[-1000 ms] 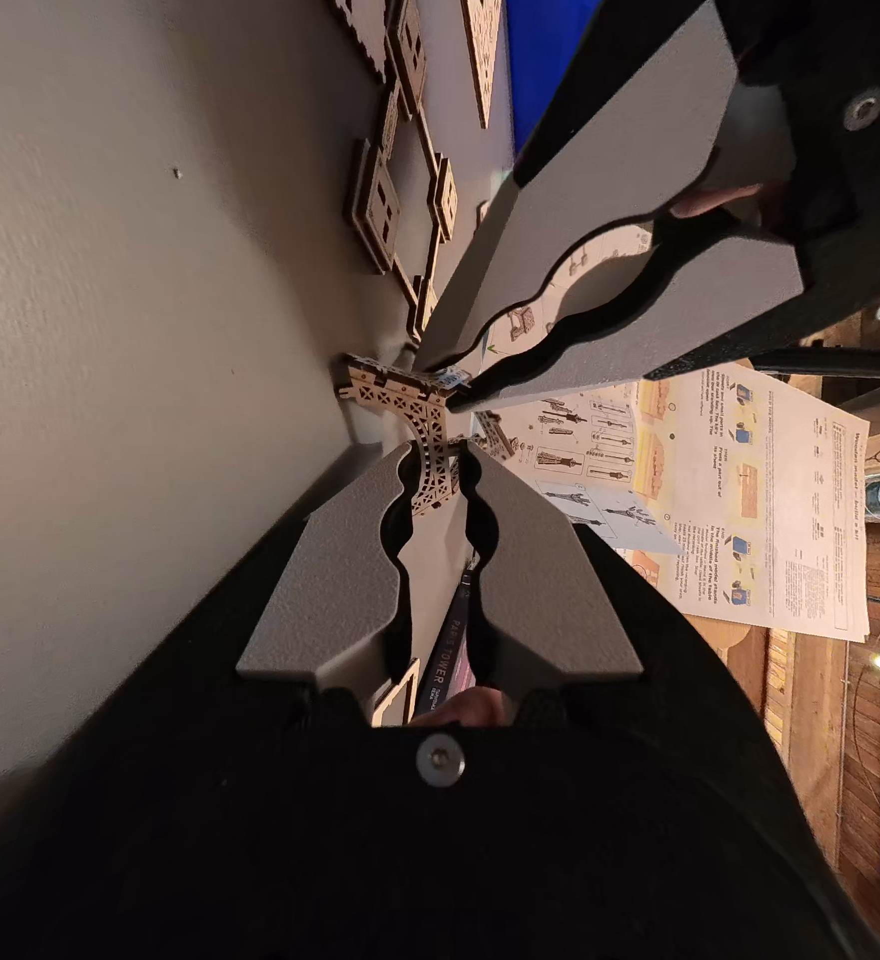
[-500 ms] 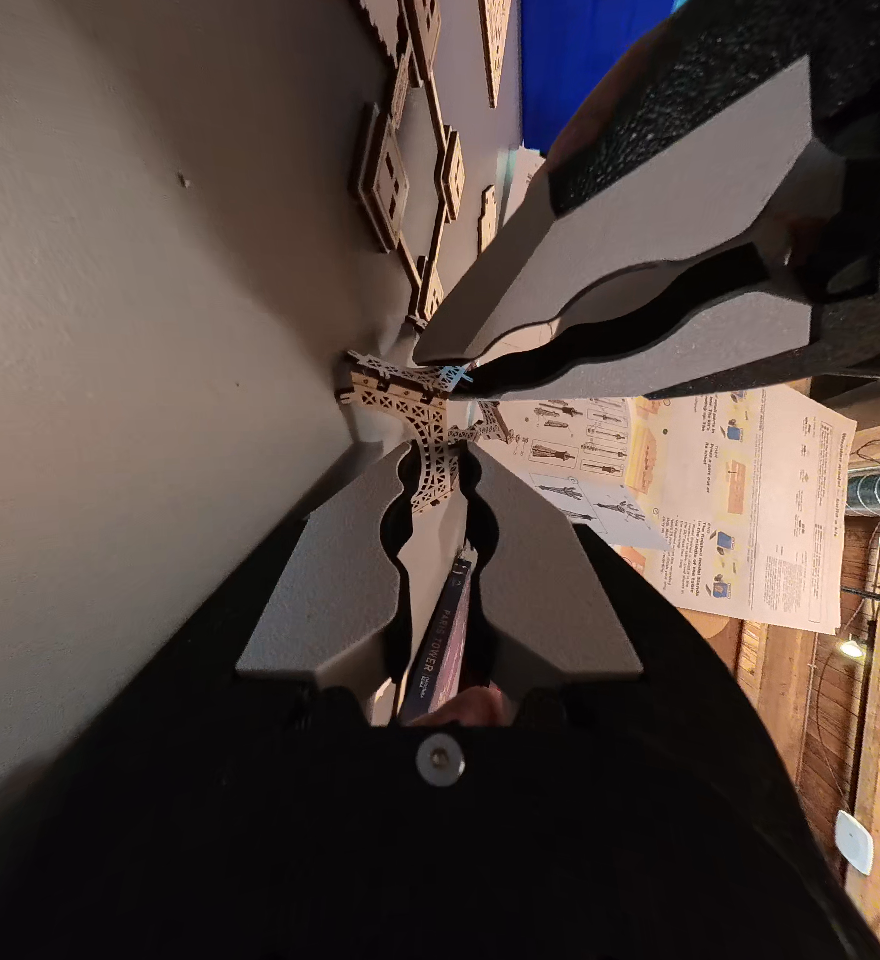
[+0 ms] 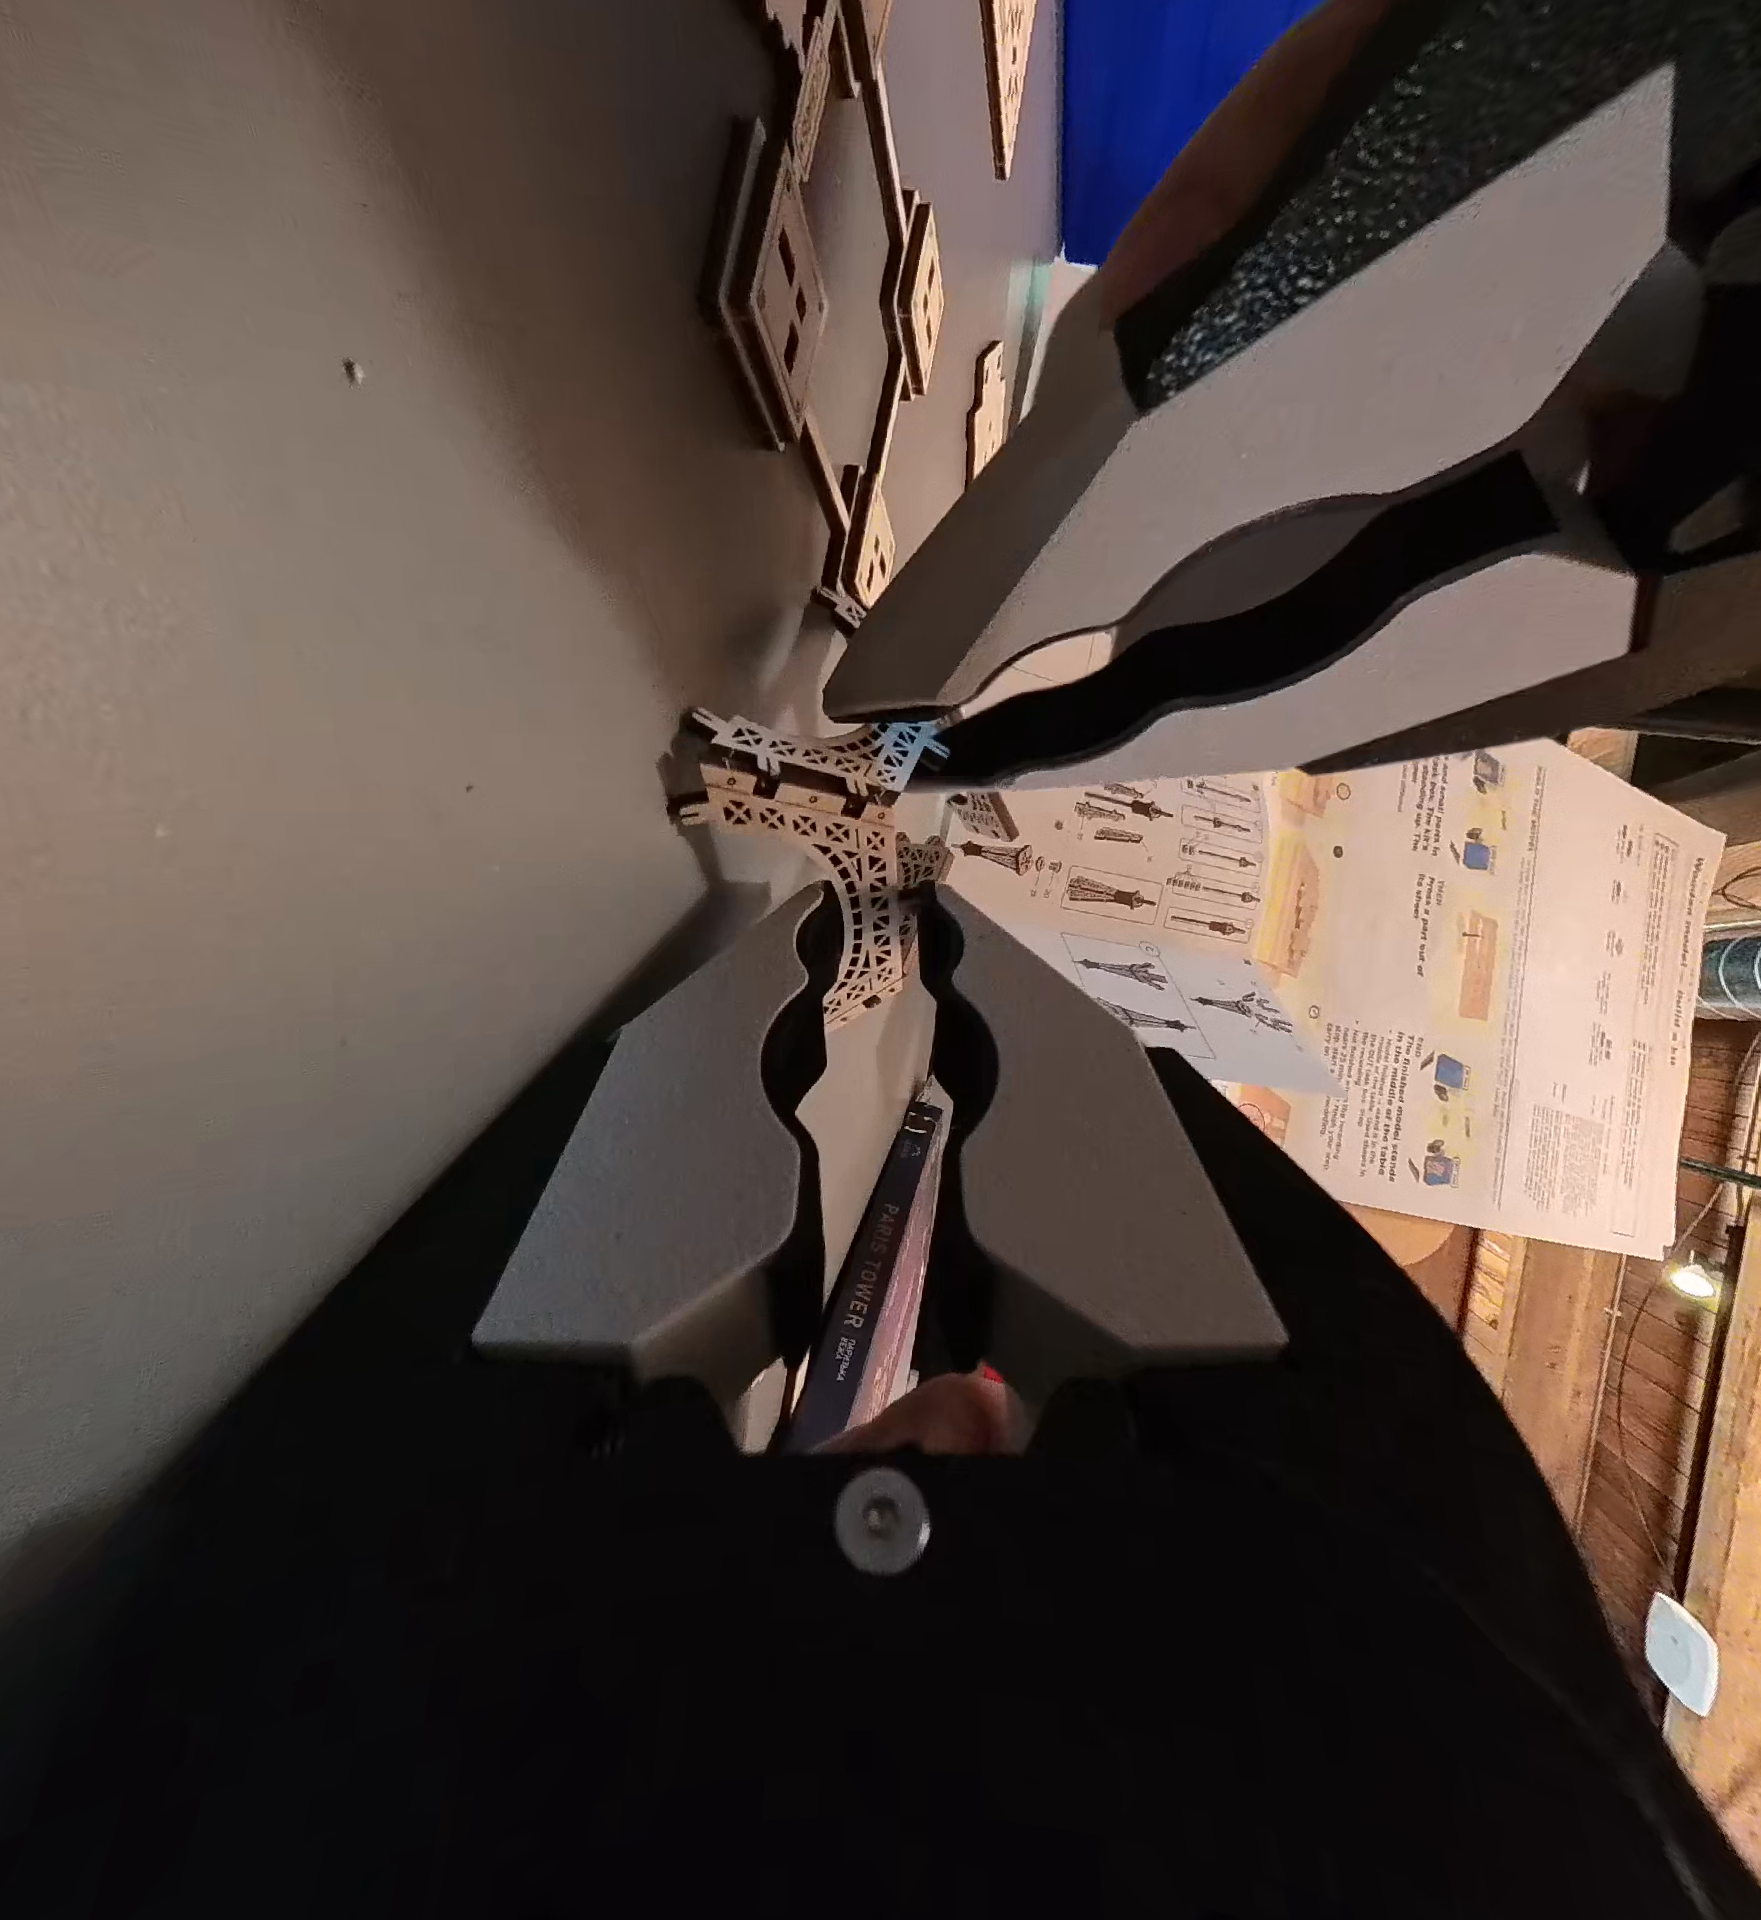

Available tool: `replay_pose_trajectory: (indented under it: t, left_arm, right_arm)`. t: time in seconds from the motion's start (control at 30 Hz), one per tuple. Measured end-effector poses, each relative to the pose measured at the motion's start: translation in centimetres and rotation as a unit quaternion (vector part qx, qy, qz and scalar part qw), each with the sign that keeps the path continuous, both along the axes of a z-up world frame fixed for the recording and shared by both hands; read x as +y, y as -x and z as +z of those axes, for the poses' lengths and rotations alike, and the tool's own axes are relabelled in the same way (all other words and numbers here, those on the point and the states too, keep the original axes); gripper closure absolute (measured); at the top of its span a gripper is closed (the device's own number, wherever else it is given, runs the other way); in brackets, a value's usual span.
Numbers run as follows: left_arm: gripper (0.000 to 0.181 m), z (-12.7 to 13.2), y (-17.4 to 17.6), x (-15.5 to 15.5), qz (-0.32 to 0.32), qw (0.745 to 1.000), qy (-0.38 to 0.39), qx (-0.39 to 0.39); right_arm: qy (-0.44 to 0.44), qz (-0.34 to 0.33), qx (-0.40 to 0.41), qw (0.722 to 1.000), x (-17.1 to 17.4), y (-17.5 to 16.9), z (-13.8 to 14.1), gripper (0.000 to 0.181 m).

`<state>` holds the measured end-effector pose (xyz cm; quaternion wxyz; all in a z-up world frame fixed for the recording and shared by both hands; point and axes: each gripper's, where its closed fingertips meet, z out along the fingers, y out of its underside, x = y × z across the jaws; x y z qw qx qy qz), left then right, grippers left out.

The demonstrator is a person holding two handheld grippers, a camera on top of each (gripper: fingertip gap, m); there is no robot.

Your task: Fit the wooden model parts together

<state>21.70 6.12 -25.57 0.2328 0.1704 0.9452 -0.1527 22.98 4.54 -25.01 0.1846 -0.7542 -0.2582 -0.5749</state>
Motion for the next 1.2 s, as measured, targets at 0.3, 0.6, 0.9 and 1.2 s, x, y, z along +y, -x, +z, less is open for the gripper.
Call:
replay_pose_trajectory:
  t: [0.3, 0.6, 0.9, 1.2]
  left_arm:
    - [0.171, 1.7, 0.7, -0.4, 0.023, 0.994, 0.105, 0.026]
    - [0.181, 1.3, 2.4, -0.7, 0.027, 0.977, 0.205, -0.048]
    - [0.181, 0.6, 2.0, -0.9, 0.046, 0.972, 0.221, -0.058]
    - [0.181, 0.6, 1.9, -1.0, 0.06, 0.973, 0.214, -0.07]
  right_arm:
    - [-0.002, 0.001, 0.001, 1.0, 0.0, 0.0, 0.1, 0.169]
    - [-0.004, -0.012, 0.001, 1.0, 0.0, -0.2, 0.2, 0.169]
    - [0.004, -0.037, -0.006, 0.999, 0.1, -0.1, 0.3, 0.169]
    - [0.007, -0.061, 0.0, 0.998, -0.1, -0.3, 0.2, 0.169]
